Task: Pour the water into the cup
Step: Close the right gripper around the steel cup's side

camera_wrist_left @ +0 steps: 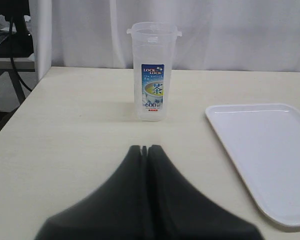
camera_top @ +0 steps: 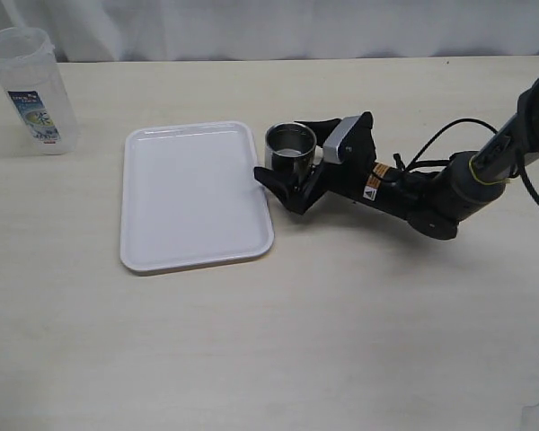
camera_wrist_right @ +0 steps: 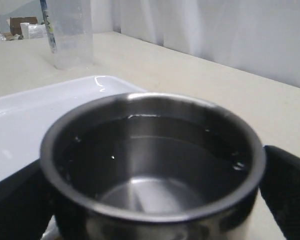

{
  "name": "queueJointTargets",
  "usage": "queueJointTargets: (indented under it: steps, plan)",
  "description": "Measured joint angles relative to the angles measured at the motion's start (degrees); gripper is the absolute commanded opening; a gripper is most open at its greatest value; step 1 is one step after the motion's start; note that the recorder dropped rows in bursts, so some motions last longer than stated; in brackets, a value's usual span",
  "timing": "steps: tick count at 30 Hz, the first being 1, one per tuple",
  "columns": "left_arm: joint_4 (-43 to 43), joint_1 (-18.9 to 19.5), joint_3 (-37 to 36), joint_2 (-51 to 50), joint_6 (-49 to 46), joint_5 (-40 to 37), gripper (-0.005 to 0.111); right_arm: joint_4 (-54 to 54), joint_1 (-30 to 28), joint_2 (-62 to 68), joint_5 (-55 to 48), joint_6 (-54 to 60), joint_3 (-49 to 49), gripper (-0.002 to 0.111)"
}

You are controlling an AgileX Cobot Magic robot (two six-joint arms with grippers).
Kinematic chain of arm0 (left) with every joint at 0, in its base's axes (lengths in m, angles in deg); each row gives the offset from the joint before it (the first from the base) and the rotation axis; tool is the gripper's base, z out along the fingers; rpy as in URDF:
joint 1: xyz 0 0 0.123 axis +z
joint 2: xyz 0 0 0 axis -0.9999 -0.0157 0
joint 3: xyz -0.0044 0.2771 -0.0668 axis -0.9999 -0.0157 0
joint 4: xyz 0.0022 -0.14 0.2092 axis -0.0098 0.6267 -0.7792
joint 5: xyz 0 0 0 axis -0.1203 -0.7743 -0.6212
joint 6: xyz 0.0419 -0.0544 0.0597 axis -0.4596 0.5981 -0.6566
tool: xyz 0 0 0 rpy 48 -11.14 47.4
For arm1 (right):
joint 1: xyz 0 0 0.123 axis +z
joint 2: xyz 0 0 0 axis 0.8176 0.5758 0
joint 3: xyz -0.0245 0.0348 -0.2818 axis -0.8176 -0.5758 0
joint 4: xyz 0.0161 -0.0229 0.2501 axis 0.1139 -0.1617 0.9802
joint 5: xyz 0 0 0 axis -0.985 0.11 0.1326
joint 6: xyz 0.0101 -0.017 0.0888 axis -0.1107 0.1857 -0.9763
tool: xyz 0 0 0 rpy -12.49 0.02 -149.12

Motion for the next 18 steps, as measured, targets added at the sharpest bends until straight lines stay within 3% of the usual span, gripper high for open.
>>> queueJointTargets:
  steps: [4, 11, 14, 18]
  plan:
    - [0.0, 0.0, 0.0, 0.0, 0.0, 0.0, 0.0, -1.42, 0.0, 0.0, 0.0, 1.18, 0.0, 0.1]
    - [0.0, 0.0, 0.0, 0.0, 0.0, 0.0, 0.0, -1.56, 0.0, 0.0, 0.0, 1.5, 0.0, 0.055]
    - [0.0, 0.0, 0.0, 0.0, 0.0, 0.0, 0.0, -1.27, 0.0, 0.0, 0.0, 1.65, 0.0, 0.048]
    - [0.0, 0.0, 0.0, 0.0, 0.0, 0.0, 0.0, -0.46, 0.0, 0.0, -0.11, 1.65, 0.0, 0.047]
